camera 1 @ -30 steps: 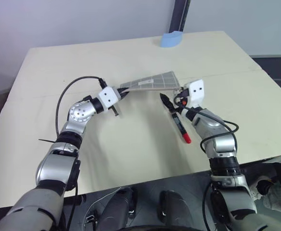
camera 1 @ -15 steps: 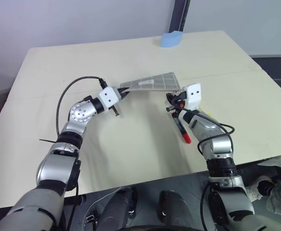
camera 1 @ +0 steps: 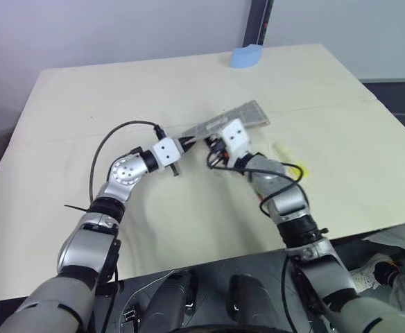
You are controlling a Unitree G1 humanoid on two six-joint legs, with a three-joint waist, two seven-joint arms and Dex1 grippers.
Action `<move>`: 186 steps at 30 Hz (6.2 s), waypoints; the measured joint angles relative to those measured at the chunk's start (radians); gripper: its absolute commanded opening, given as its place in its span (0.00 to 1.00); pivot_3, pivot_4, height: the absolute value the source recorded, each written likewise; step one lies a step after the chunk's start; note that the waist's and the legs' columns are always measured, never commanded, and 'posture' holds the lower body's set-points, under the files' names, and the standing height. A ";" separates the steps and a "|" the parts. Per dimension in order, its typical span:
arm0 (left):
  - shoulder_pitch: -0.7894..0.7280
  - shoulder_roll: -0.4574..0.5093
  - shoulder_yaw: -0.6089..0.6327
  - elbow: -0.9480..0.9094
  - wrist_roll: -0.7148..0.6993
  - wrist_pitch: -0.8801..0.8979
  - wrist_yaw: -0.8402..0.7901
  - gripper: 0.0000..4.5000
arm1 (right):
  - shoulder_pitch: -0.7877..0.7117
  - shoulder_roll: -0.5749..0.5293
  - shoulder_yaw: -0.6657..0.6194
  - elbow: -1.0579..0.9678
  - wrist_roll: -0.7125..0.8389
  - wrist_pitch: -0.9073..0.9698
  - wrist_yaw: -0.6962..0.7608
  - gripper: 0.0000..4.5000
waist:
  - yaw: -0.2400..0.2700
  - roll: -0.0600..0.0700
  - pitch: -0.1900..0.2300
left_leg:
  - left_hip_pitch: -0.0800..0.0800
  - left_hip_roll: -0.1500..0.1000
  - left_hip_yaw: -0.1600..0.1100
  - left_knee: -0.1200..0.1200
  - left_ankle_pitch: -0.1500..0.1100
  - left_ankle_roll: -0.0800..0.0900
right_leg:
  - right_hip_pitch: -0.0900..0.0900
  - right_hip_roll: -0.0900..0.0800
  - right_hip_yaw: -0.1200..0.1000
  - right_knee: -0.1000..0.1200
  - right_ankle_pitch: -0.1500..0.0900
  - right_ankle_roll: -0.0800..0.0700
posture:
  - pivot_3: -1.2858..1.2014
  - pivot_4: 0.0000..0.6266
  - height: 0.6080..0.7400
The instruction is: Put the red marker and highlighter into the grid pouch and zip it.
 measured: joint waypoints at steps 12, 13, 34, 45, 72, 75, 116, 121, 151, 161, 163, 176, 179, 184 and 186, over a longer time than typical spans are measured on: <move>0.051 -0.009 0.001 -0.096 -0.044 0.083 -0.021 0.00 | -0.023 0.038 0.053 0.074 -0.043 -0.036 0.070 0.14 | -0.003 0.000 0.000 | 0.000 0.000 0.000 0.000 0.000 -0.001 | 0.000 0.001 0.001 0.000 0.000 0.000 | 0.52 0.24 1.00; 0.051 -0.010 0.001 -0.106 -0.047 0.085 -0.020 0.00 | -0.023 0.040 0.051 0.074 -0.041 -0.038 0.075 0.22 | -0.003 0.000 0.000 | 0.000 0.000 0.000 0.000 0.000 -0.001 | 0.000 0.001 0.001 0.000 0.000 0.000 | 0.52 0.24 1.00; 0.057 0.054 0.003 -0.122 -0.028 0.076 0.075 0.00 | 0.518 -0.147 -0.210 -0.770 0.157 0.304 0.005 0.99 | 0.010 0.000 0.000 | 0.003 0.000 0.000 -0.001 0.000 -0.001 | 0.001 0.002 0.005 -0.001 0.000 0.000 | 0.52 0.24 1.00; 0.068 0.085 -0.012 -0.066 0.003 0.037 0.078 0.00 | 0.762 -0.109 -0.288 -0.843 0.120 0.323 -0.190 0.99 | 0.009 0.000 0.000 | 0.004 0.000 0.000 -0.002 0.000 -0.001 | 0.001 0.002 0.006 -0.001 0.000 0.000 | 0.52 0.24 1.00; 0.084 0.073 -0.037 -0.047 0.033 0.017 0.116 0.00 | 0.394 -0.367 -0.507 -0.218 0.240 0.250 0.027 0.88 | 0.009 -0.001 0.000 | 0.004 0.000 0.000 -0.001 0.000 0.000 | 0.003 0.000 0.006 -0.002 0.000 0.000 | 0.52 0.24 1.00; 0.090 0.076 -0.038 -0.053 0.033 0.017 0.118 0.00 | 0.391 -0.370 -0.506 -0.190 0.242 0.268 0.025 0.59 | 0.010 -0.001 0.000 | 0.004 0.000 0.000 -0.001 0.000 0.000 | 0.003 0.000 0.006 -0.002 0.000 0.000 | 0.52 0.24 1.00; 0.084 0.062 -0.055 -0.088 0.062 0.003 0.132 0.00 | 0.449 -0.419 -0.255 -0.499 0.237 0.178 0.160 0.19 | 0.009 -0.002 0.000 | 0.003 0.000 0.000 0.000 -0.001 0.000 | 0.003 -0.001 0.006 -0.003 0.001 0.001 | 0.52 0.24 1.00; 0.085 0.063 -0.078 -0.102 0.062 -0.030 0.107 0.00 | 0.405 -0.426 -0.240 -0.466 0.212 0.179 0.162 0.19 | 0.009 -0.002 0.000 | 0.003 0.000 0.000 0.000 -0.001 0.000 | 0.003 -0.001 0.006 -0.003 0.001 0.001 | 0.52 0.24 1.00; 0.089 0.063 -0.055 -0.160 -0.061 0.014 -0.044 0.00 | 0.201 -0.343 -0.109 -0.371 0.117 0.072 0.246 0.99 | 0.009 -0.002 0.000 | 0.003 -0.002 0.000 0.000 -0.001 0.002 | 0.002 0.000 0.007 -0.002 0.001 0.001 | 0.52 0.24 1.00; 0.087 0.094 -0.040 -0.114 -0.013 0.019 0.066 0.00 | 0.583 -0.390 -0.365 -0.805 0.446 0.288 0.255 0.99 | 0.009 -0.002 0.000 | 0.004 -0.001 0.000 0.000 -0.002 0.002 | 0.003 0.000 0.007 -0.003 0.001 0.001 | 0.52 0.24 1.00; 0.086 0.094 -0.042 -0.110 0.000 0.013 0.079 0.00 | 0.647 -0.413 -0.373 -0.811 0.422 0.288 0.223 0.99 | 0.010 -0.002 0.000 | 0.004 -0.001 0.000 0.000 -0.002 0.002 | 0.003 -0.001 0.007 -0.003 0.001 0.001 | 0.52 0.24 1.00; 0.066 0.103 -0.059 -0.044 0.080 -0.014 0.146 0.00 | 0.765 -0.204 -0.217 -0.779 0.095 0.295 -0.217 0.94 | 0.011 -0.002 0.000 | 0.004 -0.002 0.000 -0.001 -0.002 0.002 | 0.002 0.000 0.008 -0.003 0.001 0.001 | 0.52 0.24 1.00; 0.064 0.100 -0.061 -0.042 0.084 -0.014 0.146 0.00 | 0.759 -0.192 -0.220 -0.752 0.097 0.314 -0.230 0.69 | 0.010 -0.002 0.000 | 0.004 -0.002 0.000 -0.001 -0.002 0.002 | 0.002 0.001 0.008 -0.003 0.001 0.001 | 0.52 0.24 1.00; 0.054 0.094 -0.062 -0.042 0.084 -0.014 0.146 0.00 | 0.734 -0.188 -0.249 -0.737 0.131 0.341 -0.212 0.09 | 0.010 -0.002 0.000 | 0.004 -0.002 0.000 -0.001 -0.002 0.002 | 0.002 0.001 0.008 -0.003 0.001 0.001 | 0.52 0.24 1.00; 0.054 0.093 -0.062 -0.043 0.084 -0.014 0.146 0.00 | 0.729 -0.199 -0.247 -0.744 0.160 0.326 -0.161 0.07 | 0.008 -0.002 0.000 | 0.004 -0.002 0.000 -0.001 -0.002 0.002 | 0.002 0.001 0.008 -0.003 0.001 0.001 | 0.52 0.24 1.00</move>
